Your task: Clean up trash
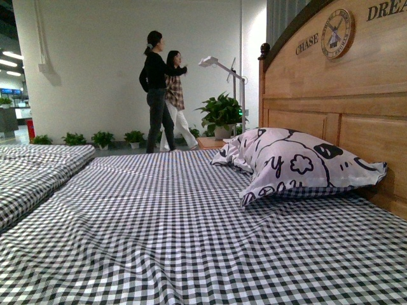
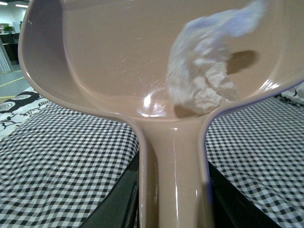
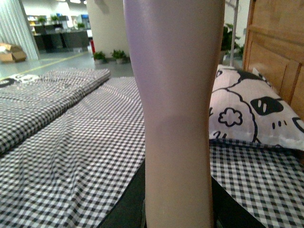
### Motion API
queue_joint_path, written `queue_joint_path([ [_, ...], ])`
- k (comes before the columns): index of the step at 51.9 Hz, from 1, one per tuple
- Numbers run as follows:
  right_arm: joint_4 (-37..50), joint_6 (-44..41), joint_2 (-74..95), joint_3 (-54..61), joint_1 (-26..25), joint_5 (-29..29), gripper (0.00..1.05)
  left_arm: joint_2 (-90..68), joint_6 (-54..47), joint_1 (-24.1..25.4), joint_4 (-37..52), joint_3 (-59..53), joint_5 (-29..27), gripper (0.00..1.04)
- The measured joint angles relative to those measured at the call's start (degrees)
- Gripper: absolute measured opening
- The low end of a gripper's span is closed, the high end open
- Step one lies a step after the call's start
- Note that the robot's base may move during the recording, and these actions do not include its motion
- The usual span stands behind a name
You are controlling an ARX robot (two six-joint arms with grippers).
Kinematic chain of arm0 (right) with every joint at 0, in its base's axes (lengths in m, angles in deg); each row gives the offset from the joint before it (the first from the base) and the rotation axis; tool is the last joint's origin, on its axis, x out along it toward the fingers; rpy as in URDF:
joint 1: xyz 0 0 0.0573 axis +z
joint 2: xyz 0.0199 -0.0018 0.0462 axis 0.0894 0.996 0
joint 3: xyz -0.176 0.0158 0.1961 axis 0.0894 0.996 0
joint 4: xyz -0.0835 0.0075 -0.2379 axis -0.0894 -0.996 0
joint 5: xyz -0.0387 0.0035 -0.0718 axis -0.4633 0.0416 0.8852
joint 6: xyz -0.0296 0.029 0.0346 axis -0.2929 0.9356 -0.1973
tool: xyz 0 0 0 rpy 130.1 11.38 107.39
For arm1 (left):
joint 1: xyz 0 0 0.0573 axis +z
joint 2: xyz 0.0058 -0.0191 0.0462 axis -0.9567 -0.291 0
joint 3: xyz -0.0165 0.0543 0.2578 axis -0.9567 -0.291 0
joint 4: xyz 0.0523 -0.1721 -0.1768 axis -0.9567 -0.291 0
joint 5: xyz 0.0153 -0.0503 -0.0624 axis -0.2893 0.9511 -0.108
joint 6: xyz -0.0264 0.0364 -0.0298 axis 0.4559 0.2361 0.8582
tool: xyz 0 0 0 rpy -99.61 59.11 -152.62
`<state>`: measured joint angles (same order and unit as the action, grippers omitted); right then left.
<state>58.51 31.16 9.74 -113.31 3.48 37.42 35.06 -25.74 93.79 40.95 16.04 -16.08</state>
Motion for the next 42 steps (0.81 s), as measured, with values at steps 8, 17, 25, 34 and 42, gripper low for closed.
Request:
queue_joint_path([
  [8, 7.0, 3.5, -6.5, 7.4, -3.3, 0.4, 0.18, 10.9, 2.2, -4.1, -3.7, -2.4, -7.7, 0.27],
  [17, 10.3, 7.2, -10.9, 10.7, -7.0, 0.2, 0.18, 16.2, 2.7, -8.2, -5.4, -3.4, -15.7, 0.27],
  [25, 12.6, 9.2, -14.2, 13.6, -9.1, -0.9, 0.18, 19.9, 3.4, -11.2, -8.0, -4.4, -18.9, 0.27],
  [34, 12.2, 8.9, -15.1, 17.2, -9.1, -2.8, 0.18, 21.4, 4.0, -12.9, -9.0, -5.8, -20.0, 0.27],
  [42, 11.3, 8.7, -14.8, 18.5, -9.0, -3.4, 0.18, 21.5, 4.2, -13.0, -9.0, -6.0, -20.1, 0.27],
])
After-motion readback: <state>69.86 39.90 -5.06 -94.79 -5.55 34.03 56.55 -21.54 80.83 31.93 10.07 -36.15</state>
